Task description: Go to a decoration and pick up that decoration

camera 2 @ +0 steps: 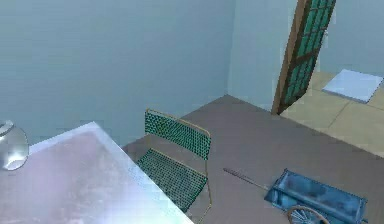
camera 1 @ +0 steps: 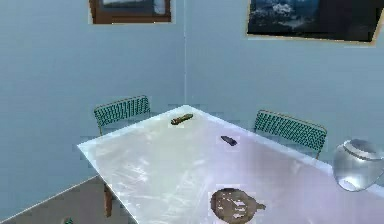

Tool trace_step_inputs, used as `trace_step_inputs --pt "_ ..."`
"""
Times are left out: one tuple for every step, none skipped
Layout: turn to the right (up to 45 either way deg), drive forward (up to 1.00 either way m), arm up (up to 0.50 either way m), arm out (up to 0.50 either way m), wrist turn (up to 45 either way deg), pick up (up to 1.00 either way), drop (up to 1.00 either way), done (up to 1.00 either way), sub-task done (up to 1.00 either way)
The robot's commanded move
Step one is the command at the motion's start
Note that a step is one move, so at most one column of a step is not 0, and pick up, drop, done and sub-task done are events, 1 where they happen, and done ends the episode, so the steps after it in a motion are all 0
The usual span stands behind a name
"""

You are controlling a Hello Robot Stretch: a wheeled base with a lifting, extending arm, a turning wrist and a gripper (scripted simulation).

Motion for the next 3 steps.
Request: trace_step_inputs --pt "-45.0 0.0 0.0 0.0 0.0 0.0 0.0 0.0 0.0" --pt "-15.0 0.0 0.0 0.0 0.0 0.0 0.0 0.0 0.0" --pt "0.0 0.0 0.5 0.0 0.0 0.0 0.0 0.0 0.0"
